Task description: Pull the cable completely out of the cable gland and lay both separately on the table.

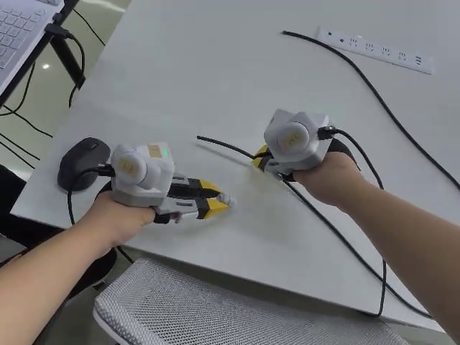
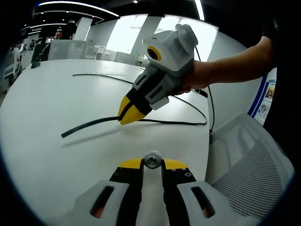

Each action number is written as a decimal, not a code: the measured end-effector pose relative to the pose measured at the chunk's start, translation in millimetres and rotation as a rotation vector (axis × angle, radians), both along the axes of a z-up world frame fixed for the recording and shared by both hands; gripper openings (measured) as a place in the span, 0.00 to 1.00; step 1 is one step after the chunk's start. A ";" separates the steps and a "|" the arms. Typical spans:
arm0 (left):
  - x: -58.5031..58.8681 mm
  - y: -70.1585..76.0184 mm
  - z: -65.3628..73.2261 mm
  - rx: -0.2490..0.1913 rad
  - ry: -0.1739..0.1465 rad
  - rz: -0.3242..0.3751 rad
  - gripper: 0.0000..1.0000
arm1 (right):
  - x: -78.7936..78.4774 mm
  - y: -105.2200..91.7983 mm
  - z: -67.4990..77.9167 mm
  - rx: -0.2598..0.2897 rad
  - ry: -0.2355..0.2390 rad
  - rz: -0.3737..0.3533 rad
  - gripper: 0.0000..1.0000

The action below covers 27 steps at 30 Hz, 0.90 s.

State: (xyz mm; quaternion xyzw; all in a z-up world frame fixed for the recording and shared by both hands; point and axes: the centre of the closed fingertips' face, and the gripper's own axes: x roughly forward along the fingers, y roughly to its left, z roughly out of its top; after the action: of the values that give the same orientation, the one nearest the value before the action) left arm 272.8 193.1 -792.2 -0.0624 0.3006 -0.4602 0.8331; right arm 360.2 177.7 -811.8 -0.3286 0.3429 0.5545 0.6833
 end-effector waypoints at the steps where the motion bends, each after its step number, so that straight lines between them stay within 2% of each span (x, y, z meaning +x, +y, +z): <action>1: 0.5 0.3 -1.1 0.001 0.002 0.002 0.15 | -0.5 -0.1 -0.8 0.001 0.004 0.001 0.00; 3: 0.2 0.7 -5.0 0.015 0.002 -0.003 0.15 | -0.5 -0.1 -1.8 -0.002 0.004 0.003 0.00; 10: -0.2 2.5 -9.9 0.018 0.016 0.013 0.15 | -2.4 0.7 -7.1 0.001 0.020 0.003 0.00; 18: 1.3 3.5 -11.3 0.026 0.012 0.018 0.15 | -2.7 1.8 -7.1 0.007 0.029 0.002 0.00; 27: 2.4 5.4 -11.9 0.044 0.006 0.026 0.15 | -3.3 2.0 -6.8 0.002 0.004 0.008 0.00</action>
State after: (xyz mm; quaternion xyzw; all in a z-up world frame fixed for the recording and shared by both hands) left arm 275.2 198.6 -804.1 -0.0496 0.3123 -0.4424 0.8392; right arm 357.0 179.7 -818.6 -0.3283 0.3422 0.5584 0.6807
